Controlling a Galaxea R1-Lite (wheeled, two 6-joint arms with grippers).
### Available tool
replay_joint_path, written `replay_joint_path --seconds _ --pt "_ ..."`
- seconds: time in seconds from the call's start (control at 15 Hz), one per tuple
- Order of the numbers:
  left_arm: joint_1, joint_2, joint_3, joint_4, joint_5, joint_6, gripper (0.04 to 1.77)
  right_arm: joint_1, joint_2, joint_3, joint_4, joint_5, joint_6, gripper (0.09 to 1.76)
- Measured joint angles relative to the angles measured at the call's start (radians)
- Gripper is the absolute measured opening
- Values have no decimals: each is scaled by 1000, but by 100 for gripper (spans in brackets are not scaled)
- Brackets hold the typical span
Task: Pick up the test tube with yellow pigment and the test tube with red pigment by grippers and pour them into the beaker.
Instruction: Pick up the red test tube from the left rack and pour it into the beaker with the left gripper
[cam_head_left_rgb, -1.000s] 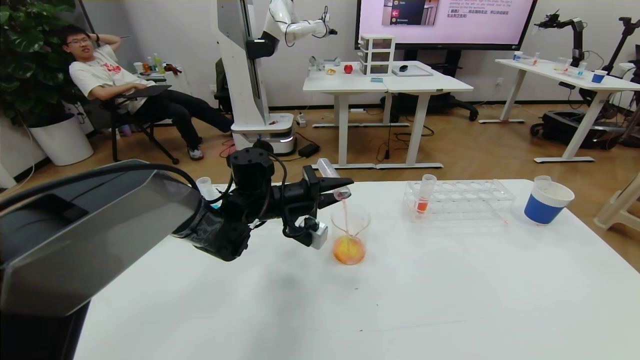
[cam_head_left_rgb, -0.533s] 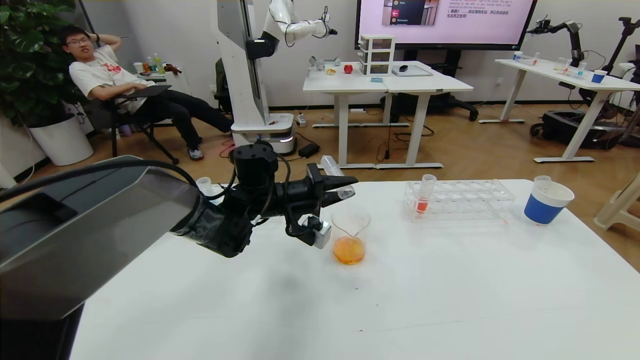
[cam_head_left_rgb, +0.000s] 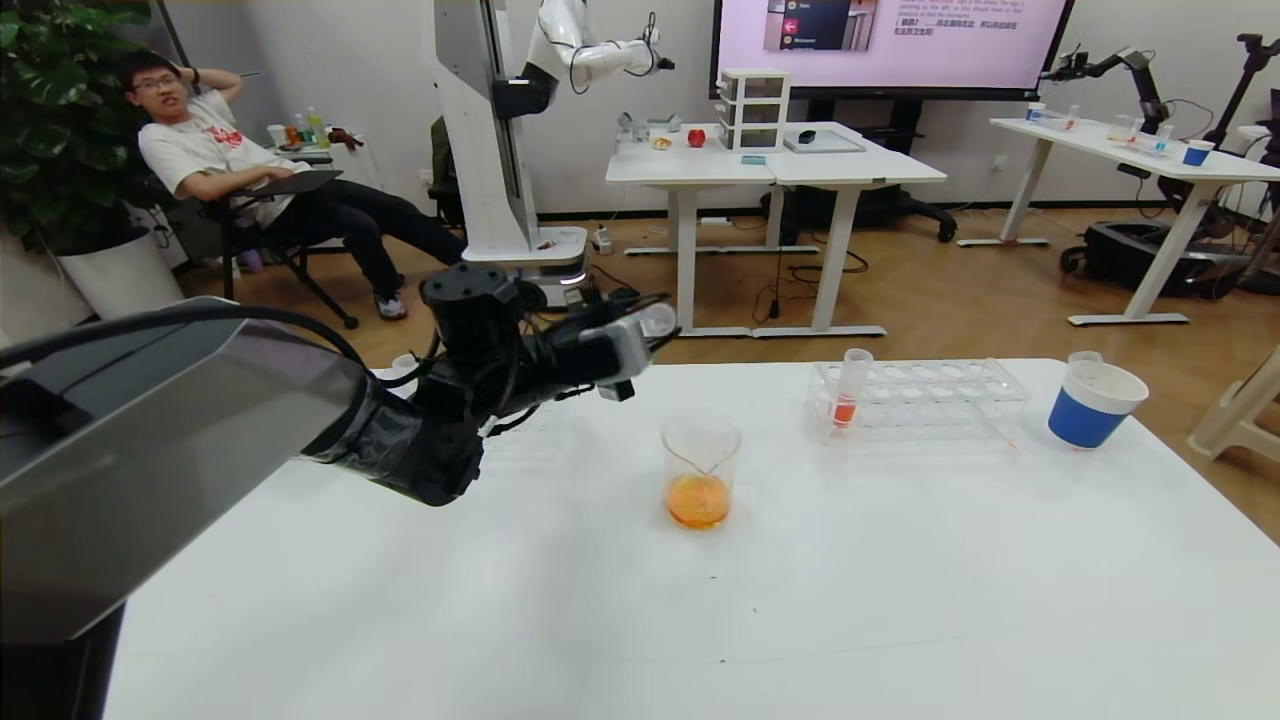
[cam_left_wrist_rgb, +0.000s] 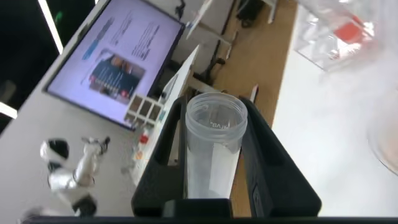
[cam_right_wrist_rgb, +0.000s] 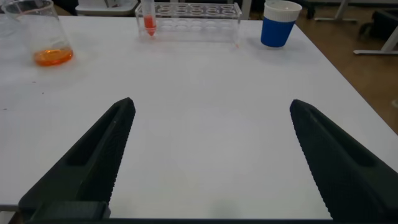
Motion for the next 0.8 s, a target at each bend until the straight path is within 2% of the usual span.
replay_joint_path --seconds 0.13,0.27,0.4,0.47,0.6,0.67,0.8 --pt "-18 0 22 -115 286 -289 53 0 0 0 0 0 0 174" --pt "-49 -1 33 -145 520 -500 53 0 0 0 0 0 0 174" --pt "-65 -12 36 -111 699 -632 53 0 0 0 0 0 0 174" --pt "-67 -21 29 -71 775 -720 53 0 0 0 0 0 0 174" --pt "-72 -50 16 63 878 -904 53 0 0 0 0 0 0 174" --pt "-73 -68 15 131 906 -962 53 0 0 0 0 0 0 174" --pt "-50 -99 14 179 923 -1000 53 0 0 0 0 0 0 174"
